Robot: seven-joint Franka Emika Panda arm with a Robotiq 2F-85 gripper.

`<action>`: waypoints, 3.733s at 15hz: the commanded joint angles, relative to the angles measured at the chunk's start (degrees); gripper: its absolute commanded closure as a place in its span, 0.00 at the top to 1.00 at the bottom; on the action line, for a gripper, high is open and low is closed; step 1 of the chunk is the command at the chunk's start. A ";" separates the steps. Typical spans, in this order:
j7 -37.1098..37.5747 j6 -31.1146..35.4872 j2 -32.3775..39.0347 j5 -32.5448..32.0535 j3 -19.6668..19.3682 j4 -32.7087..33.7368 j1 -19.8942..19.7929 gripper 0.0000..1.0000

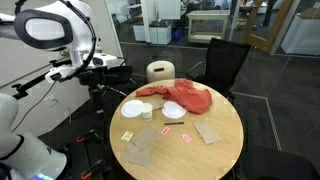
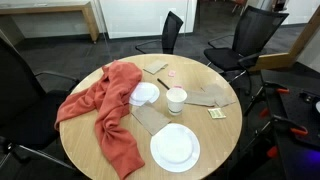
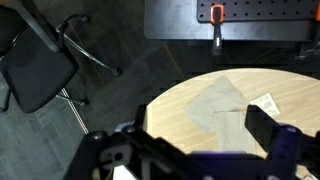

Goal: Pick the pen on the table and put it in the cup

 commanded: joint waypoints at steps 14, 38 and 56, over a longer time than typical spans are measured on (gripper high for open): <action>5.08 10.74 10.21 3.41 -2.15 4.70 1.35 1.00; 25.11 47.06 62.82 18.02 -5.50 33.66 5.53 1.00; 23.46 48.17 72.75 22.62 -5.28 41.42 5.72 1.00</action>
